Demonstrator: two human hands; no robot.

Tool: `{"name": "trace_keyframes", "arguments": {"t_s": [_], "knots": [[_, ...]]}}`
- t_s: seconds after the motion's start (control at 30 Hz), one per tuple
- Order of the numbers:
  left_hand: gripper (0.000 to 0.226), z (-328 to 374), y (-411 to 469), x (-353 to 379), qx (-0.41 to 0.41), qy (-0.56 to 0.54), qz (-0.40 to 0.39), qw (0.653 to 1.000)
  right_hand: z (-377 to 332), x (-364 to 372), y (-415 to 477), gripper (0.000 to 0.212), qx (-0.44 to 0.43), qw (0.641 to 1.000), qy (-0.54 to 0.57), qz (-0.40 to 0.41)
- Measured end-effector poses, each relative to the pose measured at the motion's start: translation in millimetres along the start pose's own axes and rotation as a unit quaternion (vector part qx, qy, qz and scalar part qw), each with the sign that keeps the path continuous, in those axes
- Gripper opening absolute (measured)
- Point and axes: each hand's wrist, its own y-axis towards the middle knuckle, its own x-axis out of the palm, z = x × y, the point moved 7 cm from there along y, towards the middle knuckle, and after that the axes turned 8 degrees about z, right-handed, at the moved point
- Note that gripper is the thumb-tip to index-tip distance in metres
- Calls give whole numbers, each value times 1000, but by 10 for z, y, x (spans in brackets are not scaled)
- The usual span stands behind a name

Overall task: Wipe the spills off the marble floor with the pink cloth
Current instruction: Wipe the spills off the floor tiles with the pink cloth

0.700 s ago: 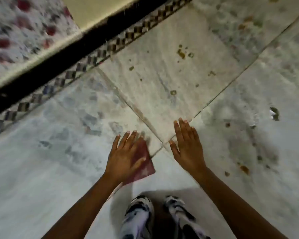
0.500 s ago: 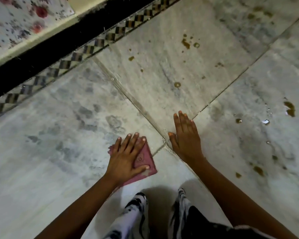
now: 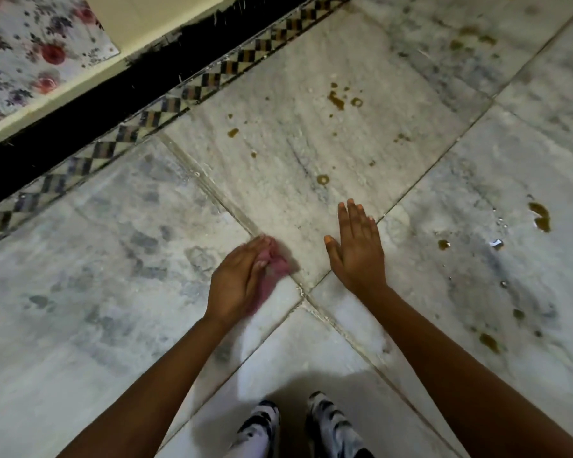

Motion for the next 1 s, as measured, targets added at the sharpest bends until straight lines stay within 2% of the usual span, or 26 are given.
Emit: {"name": "trace_keyframes", "arguments": {"t_s": [0.13, 0.33, 0.43, 0.57, 0.7, 0.8, 0.87, 1.0], "knots": [[46, 106, 786, 202, 14, -1, 3, 1000, 264, 14, 291, 64, 56, 998, 0, 23], [51, 215, 1679, 1003, 100, 62, -112, 987, 626, 170, 462, 73, 110, 993, -27, 14], [60, 83, 1755, 1337, 85, 137, -130, 978, 663, 264, 439, 78, 116, 993, -27, 10], [59, 108, 1904, 1604, 78, 223, -135, 962, 666, 263, 439, 75, 111, 993, -38, 19], [60, 320, 1819, 1733, 168, 237, -179, 940, 664, 255, 467, 75, 111, 993, -31, 19], [58, 232, 1434, 1495, 252, 231, -218, 914, 660, 246, 473, 75, 110, 993, -29, 16], [58, 6, 1452, 1294, 244, 248, -210, 914, 671, 239, 470, 76, 117, 993, -26, 14], [59, -101, 1982, 1385, 131, 273, -175, 937, 672, 239, 462, 77, 119, 993, -19, 11]]}}
